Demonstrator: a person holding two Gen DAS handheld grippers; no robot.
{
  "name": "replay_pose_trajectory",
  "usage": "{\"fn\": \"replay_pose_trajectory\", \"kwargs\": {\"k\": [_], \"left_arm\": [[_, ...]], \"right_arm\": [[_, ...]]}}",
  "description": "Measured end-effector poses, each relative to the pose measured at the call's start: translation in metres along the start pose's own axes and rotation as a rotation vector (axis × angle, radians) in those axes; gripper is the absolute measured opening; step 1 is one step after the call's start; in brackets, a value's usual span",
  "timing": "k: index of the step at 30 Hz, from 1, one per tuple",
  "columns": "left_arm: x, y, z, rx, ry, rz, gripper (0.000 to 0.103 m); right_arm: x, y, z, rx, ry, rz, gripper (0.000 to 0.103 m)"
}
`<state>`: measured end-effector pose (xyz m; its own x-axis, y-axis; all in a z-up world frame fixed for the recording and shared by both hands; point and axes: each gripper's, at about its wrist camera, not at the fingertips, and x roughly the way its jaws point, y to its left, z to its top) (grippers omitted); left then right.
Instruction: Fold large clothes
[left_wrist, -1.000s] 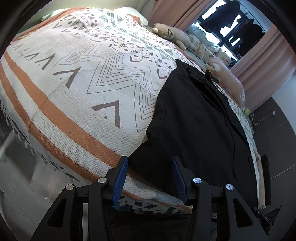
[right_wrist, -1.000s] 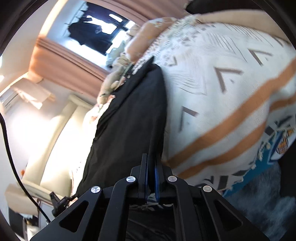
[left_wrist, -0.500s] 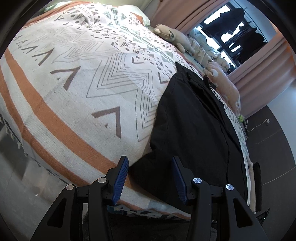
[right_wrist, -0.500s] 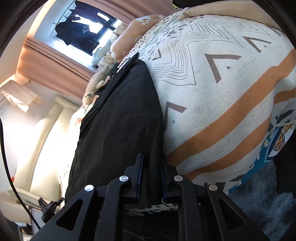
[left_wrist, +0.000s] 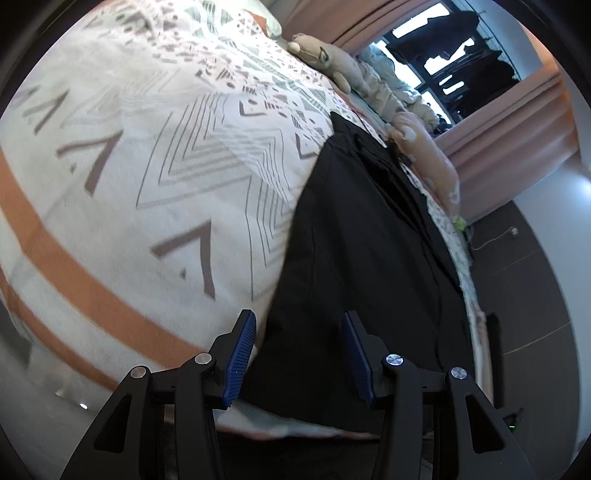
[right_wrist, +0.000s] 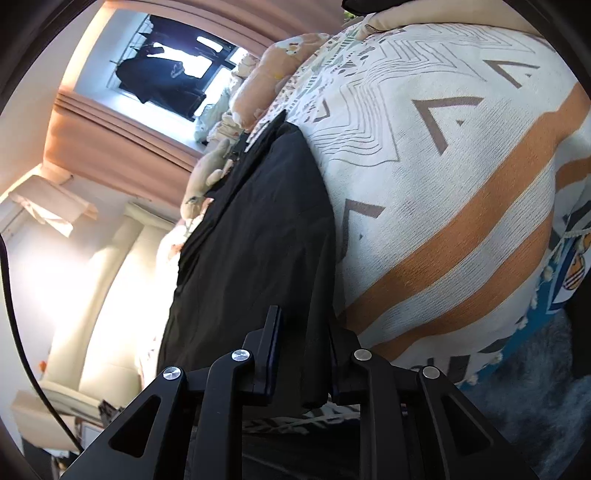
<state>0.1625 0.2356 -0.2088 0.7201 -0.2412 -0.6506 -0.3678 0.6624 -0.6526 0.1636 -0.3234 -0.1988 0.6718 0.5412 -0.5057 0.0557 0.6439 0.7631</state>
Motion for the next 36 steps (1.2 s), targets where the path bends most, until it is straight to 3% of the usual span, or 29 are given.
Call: {"fn": "replay_pose_trajectory", "kwargs": {"k": [6,9,14,19,21,22,23,27,36], "left_arm": [[-0.019,0.019,-0.021,-0.137,-0.002,-0.192,0.05],[-0.022,0.013,-0.023,-0.133,-0.019,-0.221,0.05],[-0.011,-0.007,-0.018,-0.096,-0.024,-0.162,0.05],[0.002,-0.015,-0.016,-0.059,-0.032,-0.056,0.049],[0.003,-0.017,-0.019,-0.045,-0.045,-0.038,0.038],[0.005,-0.015,-0.019,-0.045,-0.042,-0.025,0.021],[0.006,-0.013,-0.02,-0.058,-0.034,-0.013,0.012],[-0.006,-0.006,-0.024,-0.094,-0.084,-0.017,0.003],[-0.055,-0.031,-0.035,-0.043,-0.186,-0.013,0.001]], "right_arm": [[-0.004,-0.002,-0.002,0.027,-0.019,0.045,0.022],[-0.002,-0.003,-0.003,0.024,-0.009,0.007,0.022],[0.005,-0.007,-0.001,0.045,-0.011,-0.011,0.024],[0.009,-0.001,-0.003,0.029,-0.038,-0.001,0.029],[0.008,0.0,-0.003,0.033,-0.047,-0.005,0.012],[0.006,-0.001,-0.003,0.035,-0.053,-0.007,0.005],[0.002,0.0,-0.003,0.035,-0.066,-0.004,0.005],[-0.015,0.013,-0.001,0.005,-0.094,0.005,0.004],[-0.07,0.06,-0.009,-0.059,-0.139,0.042,0.004]]}}
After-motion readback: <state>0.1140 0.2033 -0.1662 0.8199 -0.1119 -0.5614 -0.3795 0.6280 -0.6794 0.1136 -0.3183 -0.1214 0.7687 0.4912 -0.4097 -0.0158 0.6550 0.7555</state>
